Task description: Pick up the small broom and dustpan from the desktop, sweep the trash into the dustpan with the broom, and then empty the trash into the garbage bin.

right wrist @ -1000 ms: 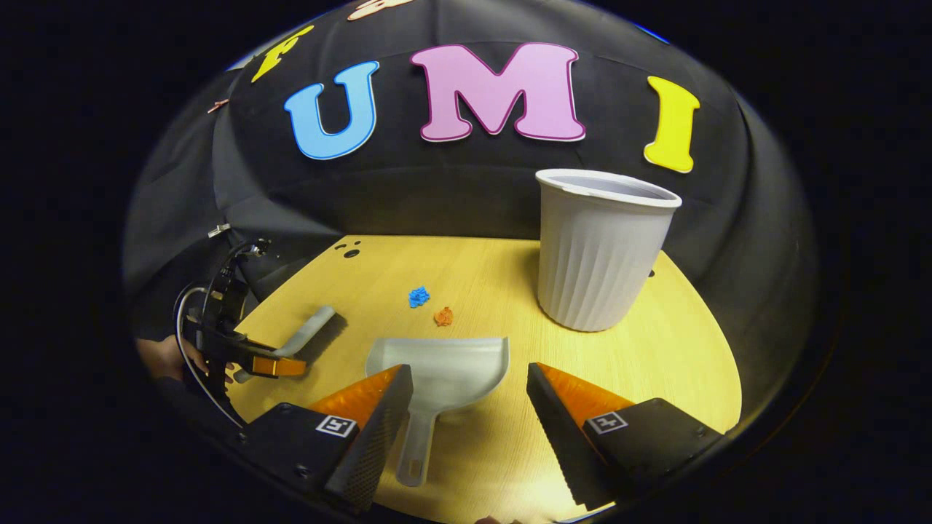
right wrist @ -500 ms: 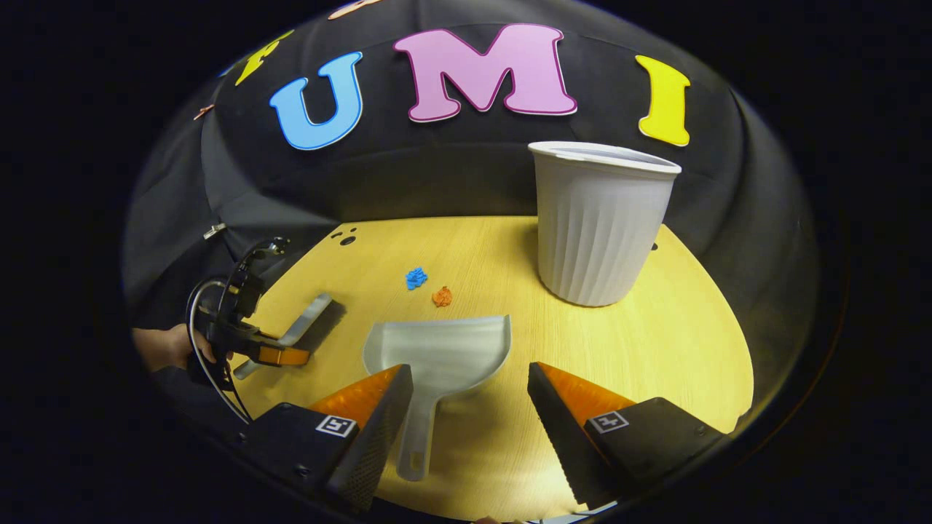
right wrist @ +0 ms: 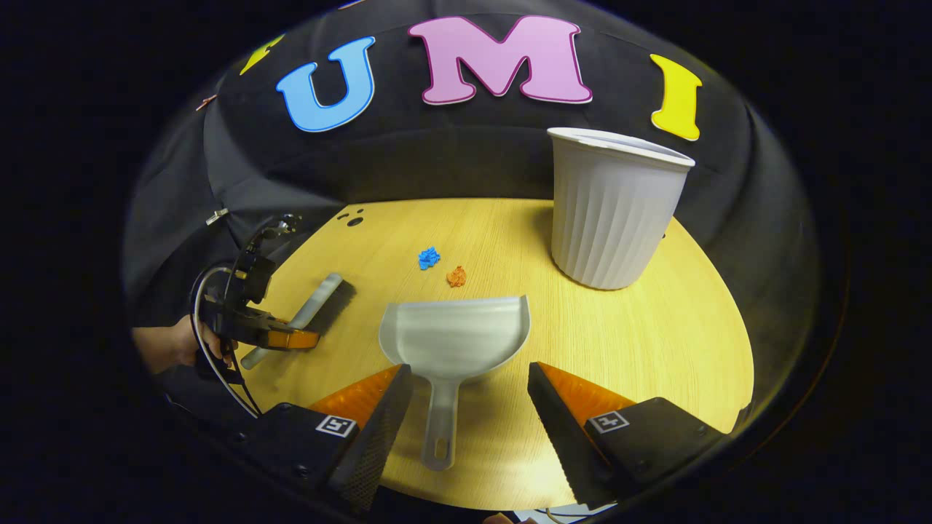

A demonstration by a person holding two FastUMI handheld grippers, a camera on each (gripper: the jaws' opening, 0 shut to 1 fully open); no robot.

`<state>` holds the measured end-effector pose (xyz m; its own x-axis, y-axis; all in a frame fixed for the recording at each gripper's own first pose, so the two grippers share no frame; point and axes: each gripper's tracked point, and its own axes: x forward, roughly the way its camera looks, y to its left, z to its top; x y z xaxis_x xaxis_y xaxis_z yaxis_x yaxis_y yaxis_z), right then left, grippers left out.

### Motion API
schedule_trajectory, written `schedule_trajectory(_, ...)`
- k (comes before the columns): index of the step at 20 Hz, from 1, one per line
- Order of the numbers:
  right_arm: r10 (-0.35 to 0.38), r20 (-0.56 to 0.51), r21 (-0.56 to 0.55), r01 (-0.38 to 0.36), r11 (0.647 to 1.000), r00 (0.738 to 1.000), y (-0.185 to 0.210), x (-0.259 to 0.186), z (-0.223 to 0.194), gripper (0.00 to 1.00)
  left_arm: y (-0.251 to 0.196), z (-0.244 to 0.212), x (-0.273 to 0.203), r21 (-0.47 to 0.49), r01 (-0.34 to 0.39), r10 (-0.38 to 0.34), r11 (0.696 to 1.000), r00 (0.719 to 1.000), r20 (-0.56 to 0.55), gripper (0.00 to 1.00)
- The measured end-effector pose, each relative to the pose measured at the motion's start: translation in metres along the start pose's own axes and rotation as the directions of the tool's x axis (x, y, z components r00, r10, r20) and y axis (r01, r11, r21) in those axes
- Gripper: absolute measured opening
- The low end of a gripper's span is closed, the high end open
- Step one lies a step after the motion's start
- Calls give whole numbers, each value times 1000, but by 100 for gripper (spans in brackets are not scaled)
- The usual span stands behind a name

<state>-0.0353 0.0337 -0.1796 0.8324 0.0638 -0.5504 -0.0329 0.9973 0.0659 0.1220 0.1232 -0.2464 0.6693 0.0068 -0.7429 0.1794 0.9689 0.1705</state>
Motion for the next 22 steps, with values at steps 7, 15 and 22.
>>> schedule_trajectory(7,-27,-119,-50,21,999,993,3,22,-31,99,-3,10,-32,-9,-29,30,1000,992,121,25)
schedule_trajectory(15,-31,-239,-65,16,998,970,11,66,-71,100,2,23,-87,-69,-88,101,994,972,211,25)
schedule_trajectory(22,-73,-331,-66,55,996,941,5,107,-91,99,7,17,-101,-148,-109,138,983,969,207,25)
